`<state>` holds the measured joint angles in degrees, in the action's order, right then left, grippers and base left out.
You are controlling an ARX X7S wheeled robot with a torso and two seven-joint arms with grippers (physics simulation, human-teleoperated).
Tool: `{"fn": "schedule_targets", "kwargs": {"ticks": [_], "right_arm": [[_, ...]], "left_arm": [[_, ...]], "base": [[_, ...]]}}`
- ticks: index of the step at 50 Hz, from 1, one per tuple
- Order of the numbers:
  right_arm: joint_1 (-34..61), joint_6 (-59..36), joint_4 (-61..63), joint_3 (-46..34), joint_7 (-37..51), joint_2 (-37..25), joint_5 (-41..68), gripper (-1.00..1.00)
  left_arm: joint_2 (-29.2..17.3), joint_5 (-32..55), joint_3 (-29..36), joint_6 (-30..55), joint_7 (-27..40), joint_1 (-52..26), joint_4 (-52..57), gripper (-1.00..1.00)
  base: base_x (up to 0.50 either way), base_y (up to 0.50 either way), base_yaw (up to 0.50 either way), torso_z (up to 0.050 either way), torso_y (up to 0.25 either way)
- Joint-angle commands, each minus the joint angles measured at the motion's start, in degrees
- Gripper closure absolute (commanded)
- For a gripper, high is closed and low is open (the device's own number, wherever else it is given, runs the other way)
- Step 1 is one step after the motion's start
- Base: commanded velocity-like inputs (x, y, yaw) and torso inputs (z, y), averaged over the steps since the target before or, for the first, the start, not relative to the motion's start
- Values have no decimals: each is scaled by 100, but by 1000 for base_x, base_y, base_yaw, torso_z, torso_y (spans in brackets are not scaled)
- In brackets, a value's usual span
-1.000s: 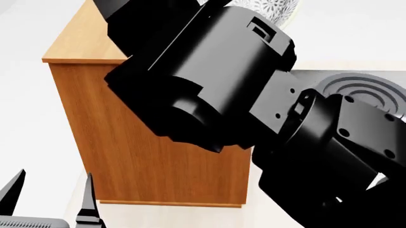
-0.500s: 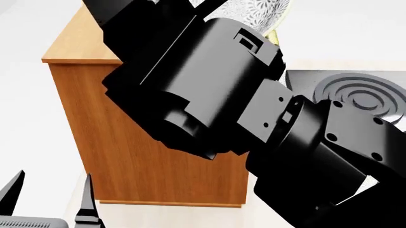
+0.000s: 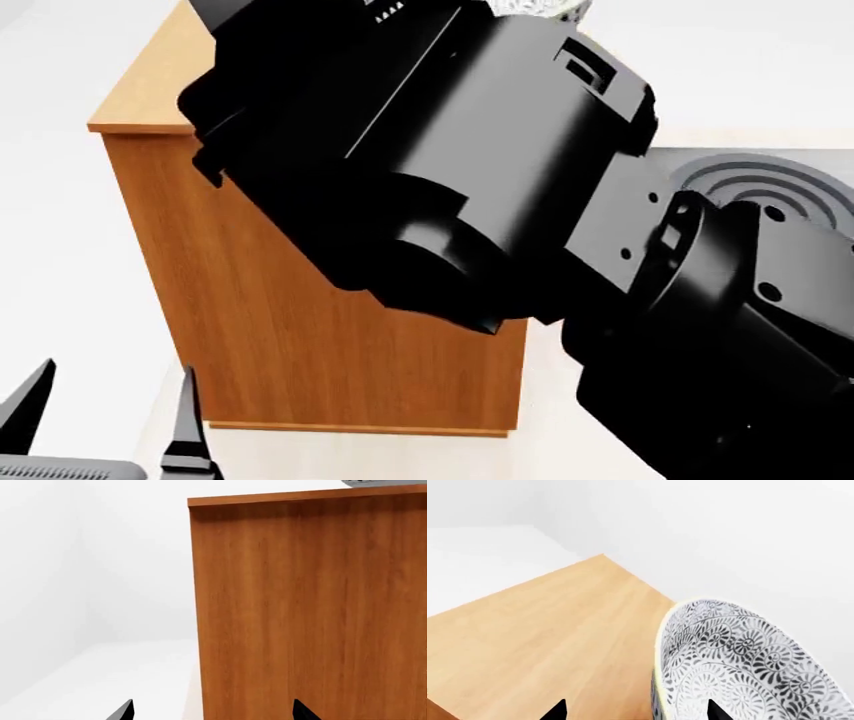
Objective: Put the bowl on the top of the cabinet.
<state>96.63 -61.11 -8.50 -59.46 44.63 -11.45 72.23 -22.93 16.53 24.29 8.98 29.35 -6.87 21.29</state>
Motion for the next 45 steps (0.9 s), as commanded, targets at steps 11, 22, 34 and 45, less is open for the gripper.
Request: {"fn": "schedule_targets", "kwargs": {"ticks": [11,22,34,45], "right_arm": [[601,-414,599,565,404,-612,713,-100],[1226,-820,1073,1117,1033,-912,1616,-100],[1359,-951,1373,1234,1234,-1169,1908,-100],[1851,-1244,1629,1452,1566,-1653,2356,-100]], "left_arm": [[-8,-13,50,42,30,-26,38,-100],[0,-23,80,42,43,-33,36,-100],[-13,-9,83,26,56,-18,59,-100],[-22,-6,92,25,71,-16,75,-100]], "base": [[0,0,0,0,0],[0,0,0,0,0],[0,0,0,0,0],[0,0,0,0,0]]}}
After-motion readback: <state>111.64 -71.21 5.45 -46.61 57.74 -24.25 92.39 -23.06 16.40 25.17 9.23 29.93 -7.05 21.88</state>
